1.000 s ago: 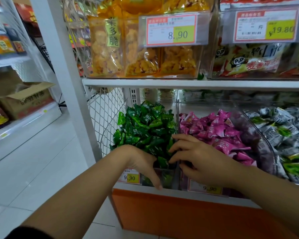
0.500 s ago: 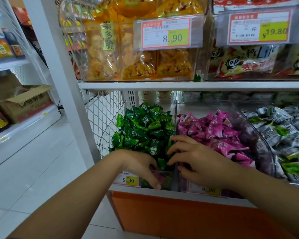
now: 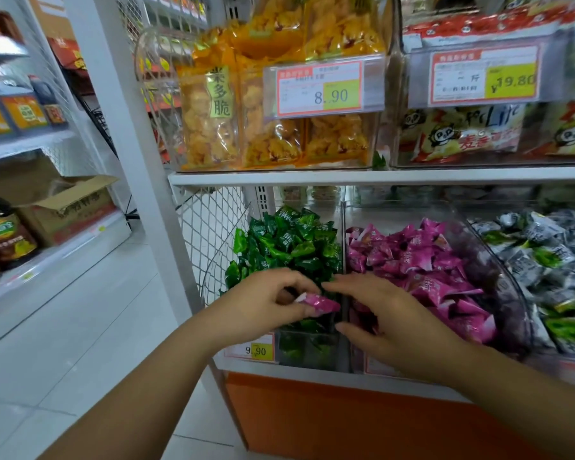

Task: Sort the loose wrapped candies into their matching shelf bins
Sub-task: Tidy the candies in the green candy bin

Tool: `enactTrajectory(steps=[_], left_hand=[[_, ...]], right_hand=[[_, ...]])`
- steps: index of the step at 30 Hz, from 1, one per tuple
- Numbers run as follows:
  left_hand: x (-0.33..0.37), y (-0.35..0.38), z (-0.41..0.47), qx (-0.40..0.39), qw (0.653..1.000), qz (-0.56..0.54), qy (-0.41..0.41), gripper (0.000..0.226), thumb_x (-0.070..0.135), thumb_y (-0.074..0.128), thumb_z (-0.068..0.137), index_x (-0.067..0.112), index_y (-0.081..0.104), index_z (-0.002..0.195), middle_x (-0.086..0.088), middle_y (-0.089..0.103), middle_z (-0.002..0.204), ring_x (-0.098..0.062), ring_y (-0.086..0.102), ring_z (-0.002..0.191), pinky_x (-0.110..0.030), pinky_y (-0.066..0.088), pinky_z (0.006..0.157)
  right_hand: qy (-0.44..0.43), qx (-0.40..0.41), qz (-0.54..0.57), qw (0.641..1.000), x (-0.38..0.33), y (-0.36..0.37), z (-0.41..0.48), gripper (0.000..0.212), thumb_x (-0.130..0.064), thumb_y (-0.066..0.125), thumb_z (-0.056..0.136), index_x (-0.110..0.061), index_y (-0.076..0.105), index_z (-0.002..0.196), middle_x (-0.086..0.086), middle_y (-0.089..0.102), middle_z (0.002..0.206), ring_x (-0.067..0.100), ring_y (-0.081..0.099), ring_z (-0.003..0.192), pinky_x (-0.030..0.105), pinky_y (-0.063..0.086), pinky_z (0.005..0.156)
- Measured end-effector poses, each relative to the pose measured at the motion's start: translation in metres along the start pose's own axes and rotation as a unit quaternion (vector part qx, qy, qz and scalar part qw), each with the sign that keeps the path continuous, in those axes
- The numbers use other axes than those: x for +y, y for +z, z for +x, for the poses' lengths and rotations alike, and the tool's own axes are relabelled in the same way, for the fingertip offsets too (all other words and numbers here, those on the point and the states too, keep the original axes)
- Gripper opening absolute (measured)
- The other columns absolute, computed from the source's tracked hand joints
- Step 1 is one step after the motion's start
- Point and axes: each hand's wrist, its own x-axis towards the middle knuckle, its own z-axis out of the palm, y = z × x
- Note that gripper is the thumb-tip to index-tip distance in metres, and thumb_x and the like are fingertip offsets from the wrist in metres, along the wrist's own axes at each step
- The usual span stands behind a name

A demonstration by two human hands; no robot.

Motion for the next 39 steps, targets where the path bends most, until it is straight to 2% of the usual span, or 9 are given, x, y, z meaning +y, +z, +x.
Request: enactTrajectory(steps=[4, 9, 13, 16, 21, 28, 32, 36, 39], left_hand=[[0.027, 0.018, 0.005, 0.059, 0.996, -0.055, 0.027, 0.019, 0.027, 0.068, 0.084, 0.032, 0.057, 0.099, 0.013, 0.062, 0.104, 0.001, 0.064, 0.090, -0.022, 0.053, 0.082], [0.037, 0.033, 0.017, 0.062, 0.998, -0.012, 0.026, 0.020, 0.033, 0.062, 0.089, 0.036, 0.054, 0.107, 0.030, 0.053, 0.107, 0.020, 0.050, 0.097, -0.007, 0.041, 0.088], [0.029, 0.042, 0.020, 0.081, 0.990, 0.107, 0.046, 0.028, 0.033, 0.054, 0.094, 0.034, 0.052, 0.122, 0.026, 0.040, 0.123, 0.016, 0.032, 0.109, -0.006, 0.023, 0.096], [0.020, 0.045, 0.022, 0.087, 0.989, 0.108, 0.045, 0.026, 0.026, 0.053, 0.096, 0.034, 0.054, 0.120, 0.026, 0.039, 0.125, 0.013, 0.037, 0.111, -0.010, 0.026, 0.100], [0.007, 0.037, 0.015, 0.124, 0.990, 0.065, 0.028, 0.026, 0.017, 0.053, 0.095, 0.038, 0.056, 0.110, 0.023, 0.050, 0.119, 0.014, 0.050, 0.104, -0.009, 0.043, 0.087], [-0.025, 0.003, -0.026, 0.236, 0.969, 0.062, -0.021, 0.025, 0.014, 0.054, 0.094, 0.034, 0.061, 0.106, 0.023, 0.059, 0.105, 0.013, 0.052, 0.099, -0.005, 0.037, 0.078], [-0.043, -0.012, -0.051, 0.300, 0.950, 0.072, -0.050, 0.024, 0.011, 0.056, 0.093, 0.029, 0.065, 0.105, 0.019, 0.060, 0.104, 0.007, 0.054, 0.093, -0.002, 0.035, 0.077], [-0.051, -0.016, -0.071, 0.318, 0.943, 0.082, -0.059, 0.025, 0.008, 0.055, 0.093, 0.032, 0.062, 0.101, 0.015, 0.057, 0.108, -0.001, 0.049, 0.101, 0.004, 0.029, 0.079], [-0.056, -0.015, -0.076, 0.304, 0.947, 0.089, -0.058, 0.026, 0.010, 0.054, 0.094, 0.034, 0.061, 0.101, 0.015, 0.054, 0.112, -0.002, 0.050, 0.103, -0.010, 0.034, 0.092]], right_hand=[[0.052, 0.108, 0.090, 0.989, -0.007, -0.006, -0.004, 0.040, -0.041, 0.063, 0.079, -0.043, 0.049, 0.116, -0.035, 0.049, 0.105, -0.020, 0.049, 0.100, 0.000, 0.037, 0.085], [0.134, 0.160, 0.008, 0.978, 0.020, -0.028, -0.017, 0.038, -0.026, 0.072, 0.081, -0.024, 0.061, 0.117, -0.022, 0.056, 0.101, -0.007, 0.054, 0.087, 0.001, 0.040, 0.075], [0.249, 0.145, -0.140, 0.947, 0.056, -0.045, -0.030, 0.054, -0.022, 0.069, 0.084, -0.020, 0.049, 0.135, 0.008, 0.056, 0.125, 0.029, 0.057, 0.103, 0.037, 0.050, 0.084], [0.184, 0.065, -0.206, 0.959, 0.065, -0.042, -0.033, 0.053, -0.030, 0.068, 0.084, -0.023, 0.052, 0.135, 0.009, 0.047, 0.142, 0.036, 0.048, 0.123, 0.054, 0.040, 0.101], [0.154, -0.130, -0.254, 0.946, 0.071, -0.036, -0.030, 0.050, -0.040, 0.032, 0.101, -0.038, 0.018, 0.149, -0.016, 0.013, 0.157, 0.008, 0.019, 0.143, 0.038, 0.009, 0.116], [0.150, -0.095, -0.220, 0.959, 0.068, -0.052, -0.009, 0.040, -0.027, 0.054, 0.094, -0.033, 0.051, 0.134, -0.010, 0.045, 0.145, 0.013, 0.042, 0.131, 0.036, 0.031, 0.112], [0.080, -0.022, -0.120, 0.989, 0.019, -0.046, 0.015, 0.033, -0.021, 0.061, 0.091, -0.024, 0.062, 0.123, -0.006, 0.059, 0.129, 0.011, 0.054, 0.115, 0.021, 0.038, 0.100], [0.064, -0.142, -0.011, 0.988, -0.031, -0.016, 0.050, 0.032, -0.023, 0.051, 0.097, -0.028, 0.056, 0.128, -0.008, 0.059, 0.124, -0.005, 0.054, 0.090, 0.006, 0.041, 0.076], [0.081, -0.249, 0.029, 0.965, -0.046, 0.009, 0.072, 0.034, -0.022, 0.043, 0.101, -0.026, 0.051, 0.133, -0.006, 0.056, 0.131, 0.008, 0.056, 0.104, 0.016, 0.047, 0.086]])
